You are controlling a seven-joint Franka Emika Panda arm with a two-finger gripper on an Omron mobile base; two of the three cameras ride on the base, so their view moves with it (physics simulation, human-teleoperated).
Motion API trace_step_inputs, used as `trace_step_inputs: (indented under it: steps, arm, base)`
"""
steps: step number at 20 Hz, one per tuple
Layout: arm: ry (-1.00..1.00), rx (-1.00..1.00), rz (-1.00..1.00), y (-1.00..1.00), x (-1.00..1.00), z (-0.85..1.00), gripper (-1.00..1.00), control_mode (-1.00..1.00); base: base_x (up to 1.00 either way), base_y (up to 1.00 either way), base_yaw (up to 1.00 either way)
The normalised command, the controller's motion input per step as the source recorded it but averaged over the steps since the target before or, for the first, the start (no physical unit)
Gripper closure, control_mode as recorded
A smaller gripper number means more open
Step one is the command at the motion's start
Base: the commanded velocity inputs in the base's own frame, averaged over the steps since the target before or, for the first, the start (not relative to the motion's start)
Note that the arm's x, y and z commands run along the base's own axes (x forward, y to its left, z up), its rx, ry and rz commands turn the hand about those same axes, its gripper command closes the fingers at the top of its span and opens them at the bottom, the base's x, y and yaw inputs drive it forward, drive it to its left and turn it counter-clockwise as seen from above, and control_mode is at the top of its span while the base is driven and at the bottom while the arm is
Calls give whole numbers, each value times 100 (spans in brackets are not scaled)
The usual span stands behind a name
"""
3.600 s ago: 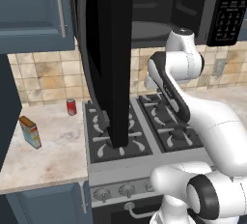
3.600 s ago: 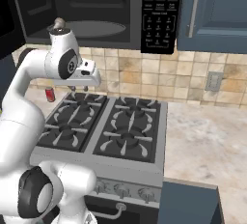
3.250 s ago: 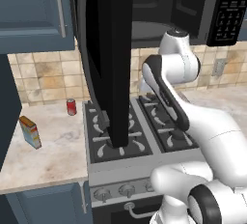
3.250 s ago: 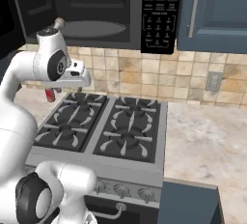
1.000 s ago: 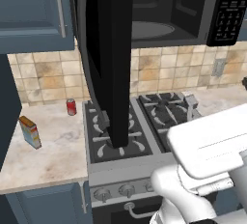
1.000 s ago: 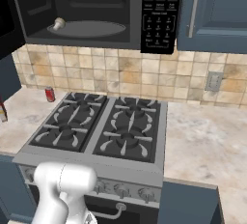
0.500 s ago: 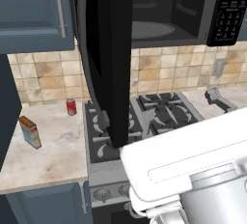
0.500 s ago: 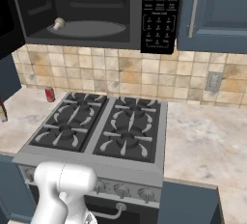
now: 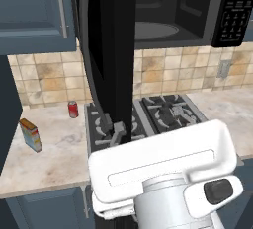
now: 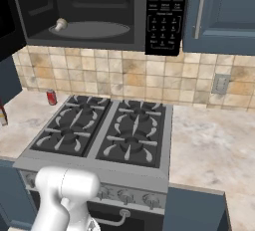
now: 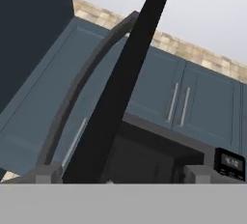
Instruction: Close the microwave door.
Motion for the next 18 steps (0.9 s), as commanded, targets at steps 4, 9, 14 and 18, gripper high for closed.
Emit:
trace_step_inputs:
  steps: [4,9,14,18]
  arm:
    - [2,-1,0,39,50,-7,-100,-100]
    - [1,0,0,37,27,-14,-100,-100]
    - [0,0,-2,35,7,-19,-100,-100]
    - [0,0,-26,-7,33,-3,-100,-100]
  base:
    - [0,0,0]
    - [0,0,0]
    - [0,0,0]
    - [0,0,0]
